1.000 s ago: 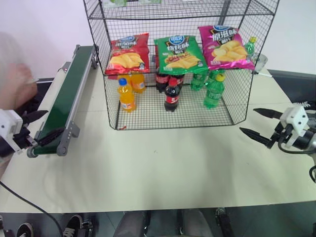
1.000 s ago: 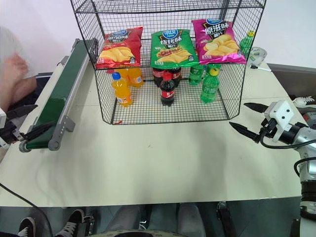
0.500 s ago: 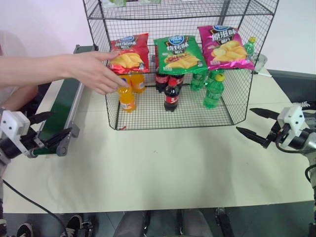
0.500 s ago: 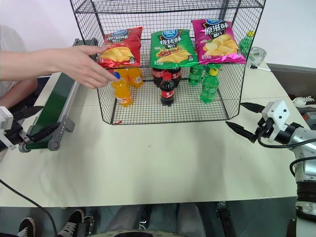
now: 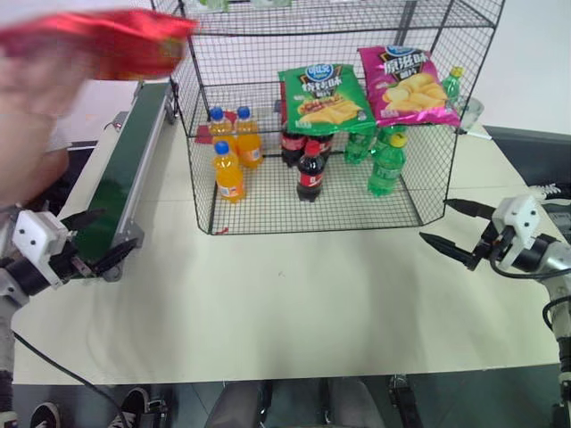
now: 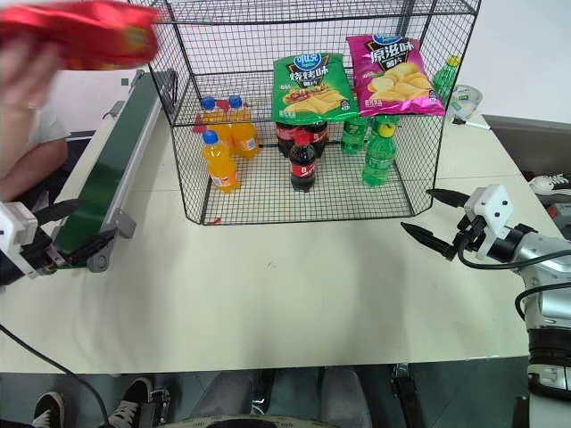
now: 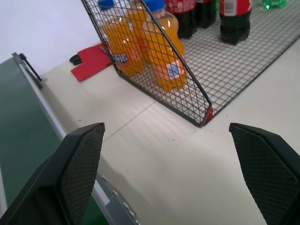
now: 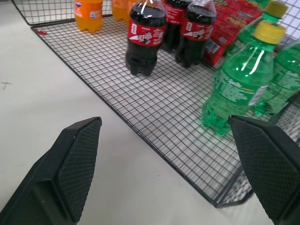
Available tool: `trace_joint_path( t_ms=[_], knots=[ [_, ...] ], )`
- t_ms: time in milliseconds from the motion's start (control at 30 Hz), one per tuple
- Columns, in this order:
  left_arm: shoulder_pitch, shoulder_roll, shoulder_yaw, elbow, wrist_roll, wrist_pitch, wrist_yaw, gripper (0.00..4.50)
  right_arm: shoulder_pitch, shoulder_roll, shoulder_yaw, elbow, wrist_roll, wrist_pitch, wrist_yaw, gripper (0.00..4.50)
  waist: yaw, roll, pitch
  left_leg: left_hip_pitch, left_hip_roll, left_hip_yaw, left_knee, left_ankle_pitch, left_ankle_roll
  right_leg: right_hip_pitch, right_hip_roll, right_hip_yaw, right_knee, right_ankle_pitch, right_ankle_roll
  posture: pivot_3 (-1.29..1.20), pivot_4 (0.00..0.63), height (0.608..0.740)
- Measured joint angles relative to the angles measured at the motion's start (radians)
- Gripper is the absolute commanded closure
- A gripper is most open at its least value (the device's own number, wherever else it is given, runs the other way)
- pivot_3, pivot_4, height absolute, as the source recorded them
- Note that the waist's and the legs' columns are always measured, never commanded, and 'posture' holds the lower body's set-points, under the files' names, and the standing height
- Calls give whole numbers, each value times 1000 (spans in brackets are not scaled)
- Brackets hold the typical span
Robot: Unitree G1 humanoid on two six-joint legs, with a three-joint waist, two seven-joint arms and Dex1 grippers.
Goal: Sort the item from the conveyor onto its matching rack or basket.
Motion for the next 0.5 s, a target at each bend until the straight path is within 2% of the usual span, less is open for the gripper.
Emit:
trace_joint_path(
  t_ms=[200,367,500],
  knots=[
    [79,-13,2,-51,86,-133,54,56,4,42,14,-60,7,13,-13,0,0,0,0,0,0,0,0,0,0,0,0,0,0,0,0,0,150,740],
    [151,-13,24,-38,320,-406,216,56,31,94,40,-163,14,50,-47,0,2,0,0,0,0,0,0,0,0,0,0,0,0,0,0,0,150,740],
    [215,2,89,38,527,-569,412,56,44,128,85,-239,19,81,-61,0,1,0,0,0,0,0,-1,0,0,-1,0,0,0,0,0,0,150,740]
  ],
)
